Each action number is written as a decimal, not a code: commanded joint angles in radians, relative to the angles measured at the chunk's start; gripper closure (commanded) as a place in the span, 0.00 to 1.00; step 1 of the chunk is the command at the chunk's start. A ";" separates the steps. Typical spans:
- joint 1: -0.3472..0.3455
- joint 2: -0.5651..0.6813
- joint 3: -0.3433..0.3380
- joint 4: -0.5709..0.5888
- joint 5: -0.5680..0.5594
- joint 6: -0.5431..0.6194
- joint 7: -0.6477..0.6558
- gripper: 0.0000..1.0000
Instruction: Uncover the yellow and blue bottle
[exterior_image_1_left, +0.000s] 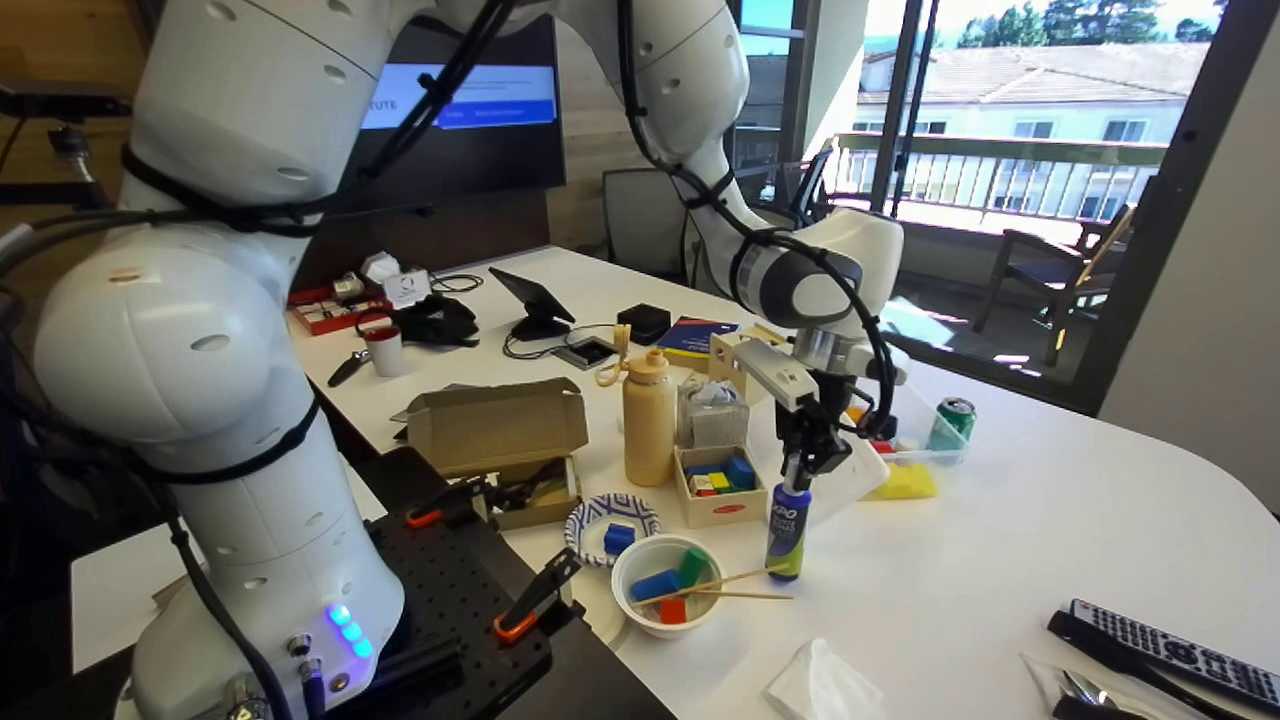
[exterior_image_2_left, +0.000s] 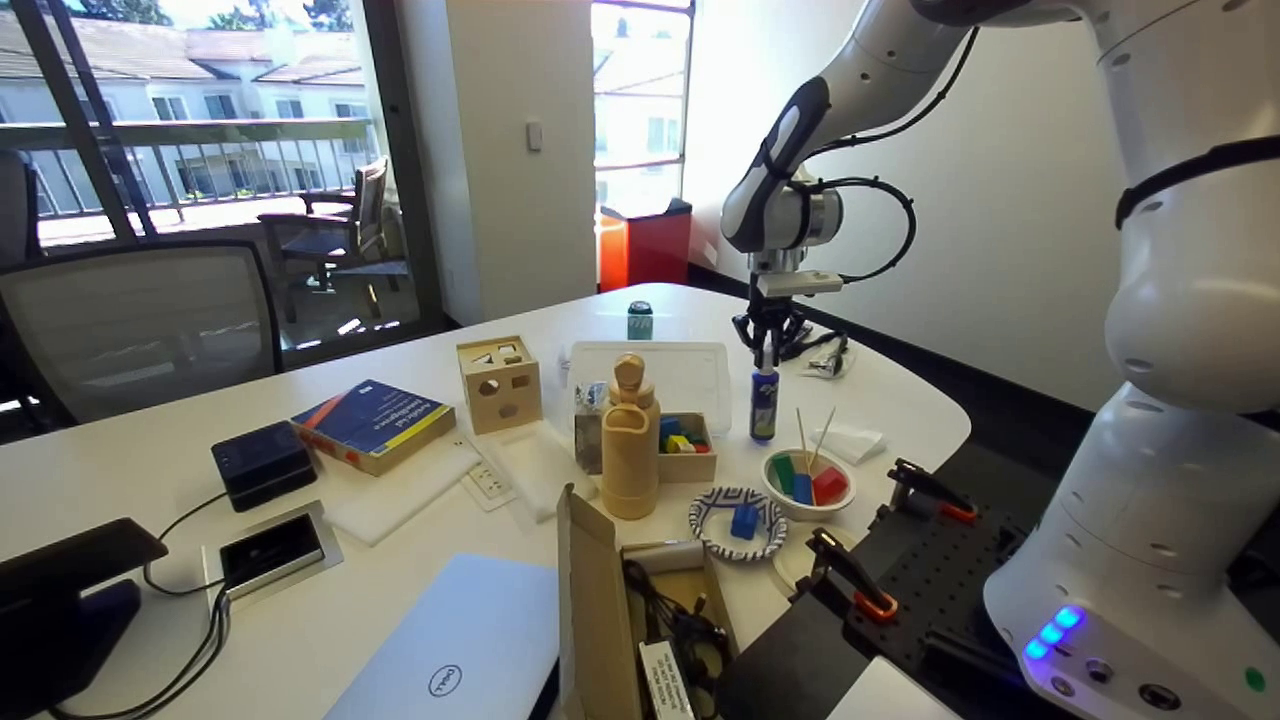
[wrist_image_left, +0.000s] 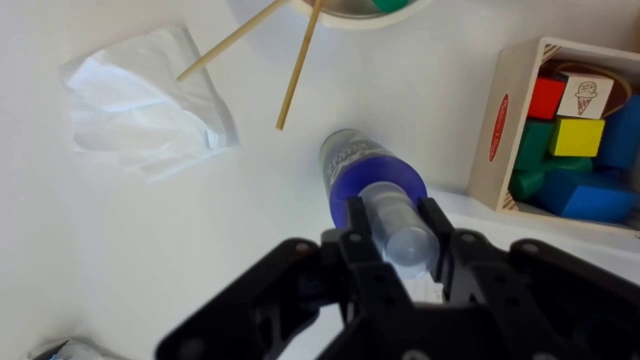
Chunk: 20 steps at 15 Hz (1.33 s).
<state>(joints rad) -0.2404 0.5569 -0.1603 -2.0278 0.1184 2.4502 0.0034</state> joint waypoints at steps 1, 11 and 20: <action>0.017 -0.042 -0.008 -0.007 -0.016 -0.051 0.032 0.93; -0.012 -0.006 0.005 0.011 0.009 -0.037 0.004 0.23; 0.009 -0.028 -0.015 -0.007 -0.013 -0.095 0.046 0.00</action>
<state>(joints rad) -0.2428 0.5564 -0.1618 -2.0271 0.1190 2.4100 0.0106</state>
